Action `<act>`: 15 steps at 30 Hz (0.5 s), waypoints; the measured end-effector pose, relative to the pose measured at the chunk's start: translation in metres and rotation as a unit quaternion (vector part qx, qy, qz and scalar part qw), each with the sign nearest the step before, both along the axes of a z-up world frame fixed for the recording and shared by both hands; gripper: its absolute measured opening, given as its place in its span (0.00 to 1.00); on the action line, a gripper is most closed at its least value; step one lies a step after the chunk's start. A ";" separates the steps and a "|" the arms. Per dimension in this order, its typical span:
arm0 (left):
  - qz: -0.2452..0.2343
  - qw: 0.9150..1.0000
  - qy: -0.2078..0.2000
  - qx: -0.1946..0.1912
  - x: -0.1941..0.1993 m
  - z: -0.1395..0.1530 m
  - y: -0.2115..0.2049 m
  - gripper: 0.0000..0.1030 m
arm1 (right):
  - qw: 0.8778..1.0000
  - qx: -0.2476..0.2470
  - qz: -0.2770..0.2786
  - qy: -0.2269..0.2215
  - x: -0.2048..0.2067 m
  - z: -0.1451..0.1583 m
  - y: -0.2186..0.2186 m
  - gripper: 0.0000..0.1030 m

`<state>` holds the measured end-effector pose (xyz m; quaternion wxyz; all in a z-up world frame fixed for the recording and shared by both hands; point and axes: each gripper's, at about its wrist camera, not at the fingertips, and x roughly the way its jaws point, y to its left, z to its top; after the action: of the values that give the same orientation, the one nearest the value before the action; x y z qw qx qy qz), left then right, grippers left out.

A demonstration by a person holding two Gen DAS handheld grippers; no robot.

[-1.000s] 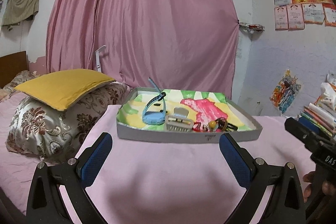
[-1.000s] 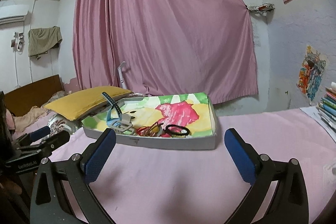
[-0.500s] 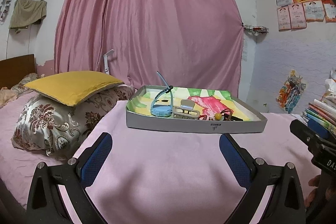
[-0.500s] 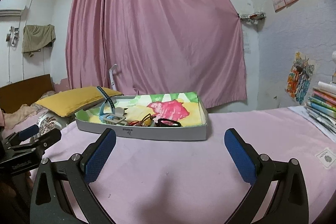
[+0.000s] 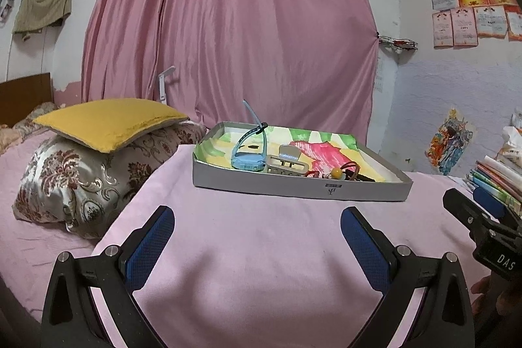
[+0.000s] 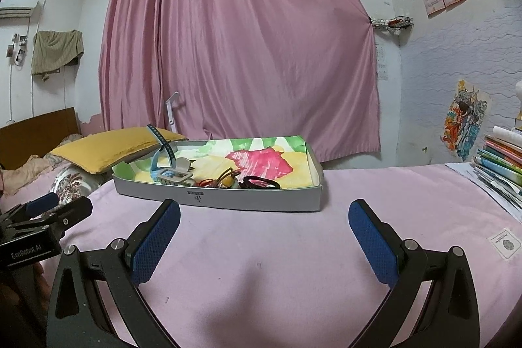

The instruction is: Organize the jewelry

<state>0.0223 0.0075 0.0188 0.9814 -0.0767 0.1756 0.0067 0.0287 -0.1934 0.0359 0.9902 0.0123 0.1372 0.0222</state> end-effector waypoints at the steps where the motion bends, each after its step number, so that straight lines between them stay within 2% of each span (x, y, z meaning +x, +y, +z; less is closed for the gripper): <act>1: 0.000 1.000 0.001 -0.003 0.000 0.000 0.001 0.99 | 1.000 -0.001 0.001 0.001 0.000 0.000 0.000 0.99; 15: -0.001 1.000 0.008 0.000 0.002 -0.001 0.000 0.99 | 1.000 0.000 0.002 0.010 0.000 0.000 -0.001 0.99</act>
<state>0.0241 0.0078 0.0180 0.9799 -0.0767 0.1839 0.0063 0.0290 -0.1941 0.0362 0.9887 0.0122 0.1473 0.0243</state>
